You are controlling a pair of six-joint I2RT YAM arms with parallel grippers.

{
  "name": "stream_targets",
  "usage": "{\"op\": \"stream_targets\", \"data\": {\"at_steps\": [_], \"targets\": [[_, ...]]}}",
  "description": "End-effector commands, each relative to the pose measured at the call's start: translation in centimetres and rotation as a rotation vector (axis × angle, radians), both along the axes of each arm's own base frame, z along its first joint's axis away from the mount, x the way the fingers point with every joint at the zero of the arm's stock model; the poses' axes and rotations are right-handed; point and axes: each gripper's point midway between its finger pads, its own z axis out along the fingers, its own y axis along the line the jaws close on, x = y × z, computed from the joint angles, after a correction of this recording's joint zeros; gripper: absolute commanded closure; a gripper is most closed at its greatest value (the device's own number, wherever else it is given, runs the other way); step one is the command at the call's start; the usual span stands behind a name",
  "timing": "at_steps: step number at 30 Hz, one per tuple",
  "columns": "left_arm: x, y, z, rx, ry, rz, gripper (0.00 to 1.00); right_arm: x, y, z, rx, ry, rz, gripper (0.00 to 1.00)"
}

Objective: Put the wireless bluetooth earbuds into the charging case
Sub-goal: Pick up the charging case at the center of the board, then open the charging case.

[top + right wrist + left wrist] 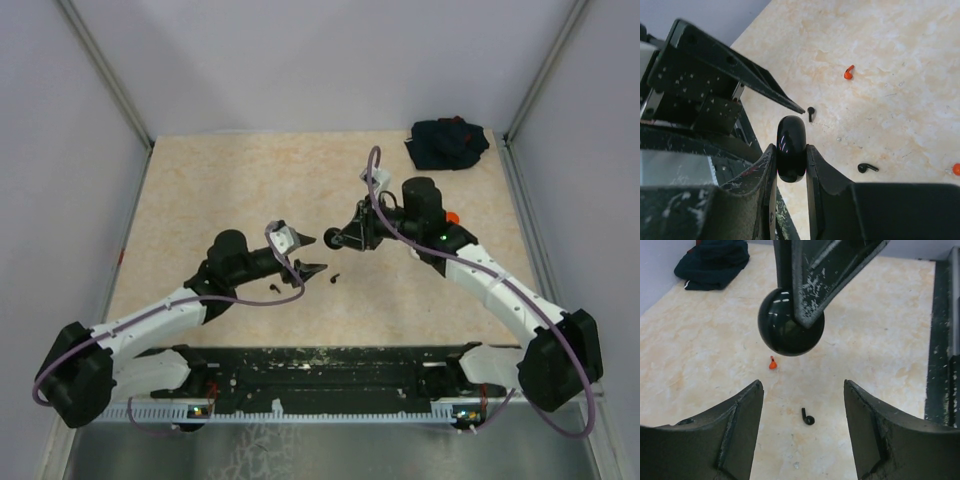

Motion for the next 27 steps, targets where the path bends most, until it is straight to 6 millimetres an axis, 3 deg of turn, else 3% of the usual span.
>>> {"op": "stream_targets", "data": {"at_steps": [1, 11, 20, 27], "targets": [[-1.7, 0.0, 2.7, -0.132, 0.037, -0.119, 0.30, -0.8, 0.0, 3.6, 0.025, -0.189, 0.102, 1.00], [-4.5, 0.6, 5.2, -0.297, 0.161, -0.323, 0.34, -3.0, 0.3, 4.8, 0.064, -0.292, 0.242, 1.00], [-5.1, -0.1, 5.7, -0.335, 0.252, -0.424, 0.39, -5.0, 0.8, 5.5, 0.112, -0.346, 0.342, 1.00], [-5.3, -0.1, 6.5, -0.338, 0.252, -0.432, 0.47, -5.5, 1.2, 4.9, 0.096, -0.342, 0.380, 1.00]]}}
